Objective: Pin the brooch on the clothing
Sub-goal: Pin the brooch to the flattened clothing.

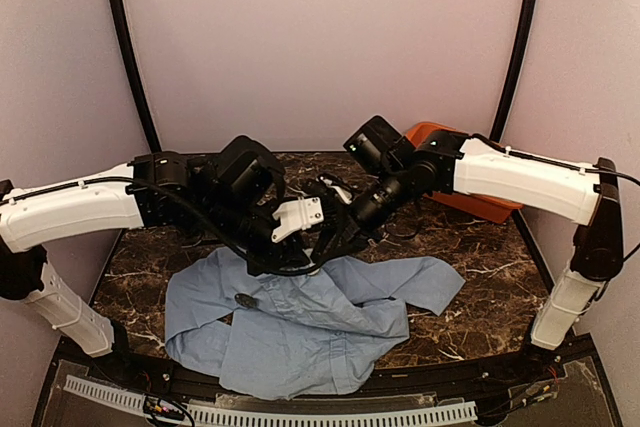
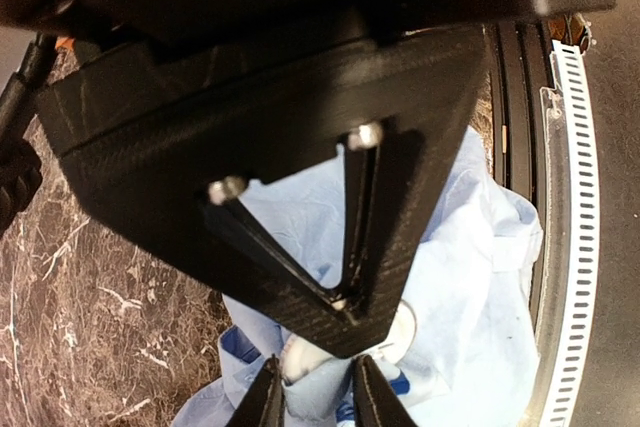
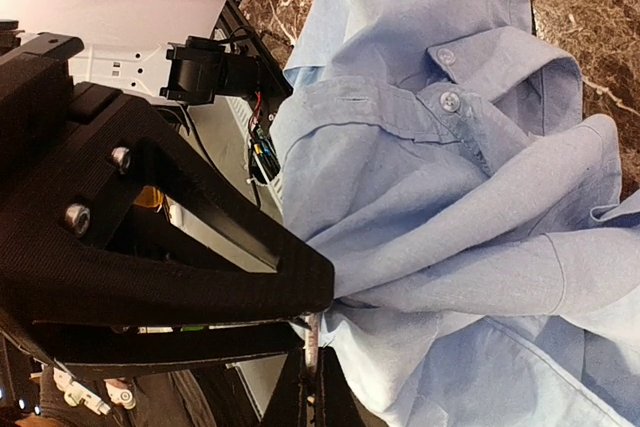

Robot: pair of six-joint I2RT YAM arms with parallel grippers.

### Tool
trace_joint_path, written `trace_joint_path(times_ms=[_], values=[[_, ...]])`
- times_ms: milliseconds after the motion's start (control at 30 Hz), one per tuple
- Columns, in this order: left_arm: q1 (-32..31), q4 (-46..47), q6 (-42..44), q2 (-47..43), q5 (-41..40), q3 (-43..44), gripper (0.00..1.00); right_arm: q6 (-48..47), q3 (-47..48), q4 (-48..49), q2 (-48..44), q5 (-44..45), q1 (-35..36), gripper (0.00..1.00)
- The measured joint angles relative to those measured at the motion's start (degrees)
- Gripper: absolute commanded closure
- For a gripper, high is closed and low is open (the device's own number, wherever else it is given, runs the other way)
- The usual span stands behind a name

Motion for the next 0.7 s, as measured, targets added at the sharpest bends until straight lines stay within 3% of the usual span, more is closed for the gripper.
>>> trace_joint_path(times_ms=[500, 700], values=[[0.09, 0.44, -0.17, -2.29, -0.61, -0.2, 0.7, -0.37, -1.09, 3.43, -1.68, -0.57, -0.09, 1.0], [2.19, 1.92, -1.16, -4.74, -0.66, -1.75, 0.59, -0.57, -1.16, 5.81, -1.88, -0.92, -0.31, 1.0]])
